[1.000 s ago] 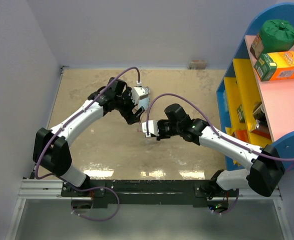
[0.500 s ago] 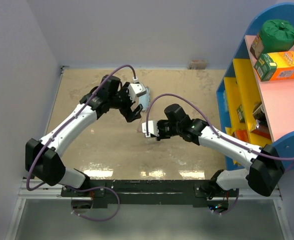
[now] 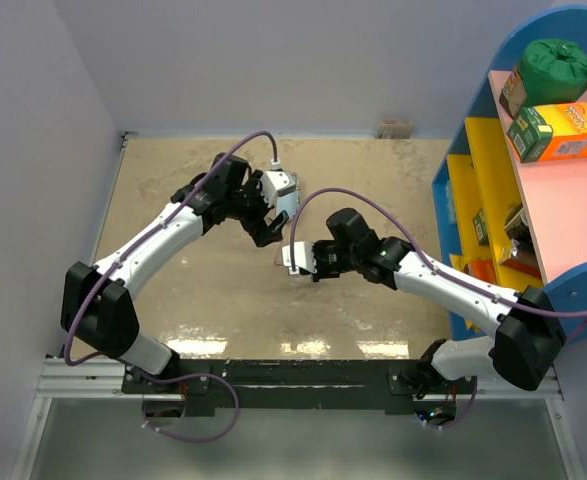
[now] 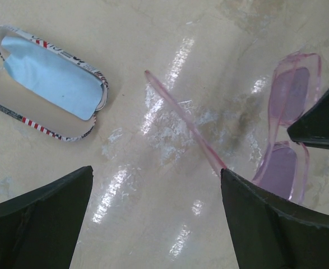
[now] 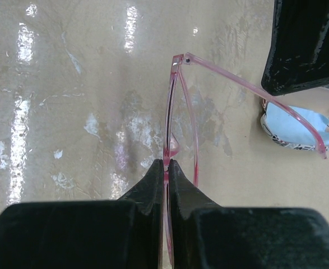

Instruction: Organize the sunglasses

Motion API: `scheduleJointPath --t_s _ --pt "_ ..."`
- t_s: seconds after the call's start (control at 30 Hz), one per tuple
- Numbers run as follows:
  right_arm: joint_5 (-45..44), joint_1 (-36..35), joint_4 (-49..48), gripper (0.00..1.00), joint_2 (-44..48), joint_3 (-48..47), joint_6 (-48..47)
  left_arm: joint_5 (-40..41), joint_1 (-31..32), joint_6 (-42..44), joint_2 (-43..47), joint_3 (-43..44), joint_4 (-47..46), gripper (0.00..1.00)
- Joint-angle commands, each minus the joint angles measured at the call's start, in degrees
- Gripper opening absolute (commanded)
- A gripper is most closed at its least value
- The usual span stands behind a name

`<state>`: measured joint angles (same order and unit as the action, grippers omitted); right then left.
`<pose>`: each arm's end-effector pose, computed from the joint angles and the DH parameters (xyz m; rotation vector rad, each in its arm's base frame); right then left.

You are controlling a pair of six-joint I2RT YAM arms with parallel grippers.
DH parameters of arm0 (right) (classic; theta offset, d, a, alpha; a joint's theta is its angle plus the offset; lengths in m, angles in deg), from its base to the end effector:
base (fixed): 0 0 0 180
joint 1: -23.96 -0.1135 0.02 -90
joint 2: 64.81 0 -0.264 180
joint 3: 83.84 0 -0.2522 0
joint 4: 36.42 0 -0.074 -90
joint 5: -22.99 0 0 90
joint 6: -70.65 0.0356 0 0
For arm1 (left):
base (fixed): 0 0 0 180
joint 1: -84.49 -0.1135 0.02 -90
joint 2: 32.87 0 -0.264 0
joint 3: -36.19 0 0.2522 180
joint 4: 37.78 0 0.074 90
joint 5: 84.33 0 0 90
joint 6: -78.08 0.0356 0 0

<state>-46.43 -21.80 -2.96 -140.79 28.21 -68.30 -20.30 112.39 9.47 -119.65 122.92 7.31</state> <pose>0.1907 0.2137 0.2633 -1.7879 1.3953 0.3819 0.2862 -0.1692 0.3017 1.1694 2.0188 -0.5891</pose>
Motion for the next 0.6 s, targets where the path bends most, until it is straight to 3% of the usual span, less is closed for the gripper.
scheduleJointPath --t_s 0.0,0.57 --pt "2.27 -0.12 -1.25 0.00 2.25 -0.38 -0.36 6.80 0.14 -2.49 0.12 0.24 -2.50 1.00" --pt "1.83 -0.03 -1.51 0.00 2.25 -0.30 -0.45 -1.09 3.04 0.76 -2.86 1.82 2.42 1.00"
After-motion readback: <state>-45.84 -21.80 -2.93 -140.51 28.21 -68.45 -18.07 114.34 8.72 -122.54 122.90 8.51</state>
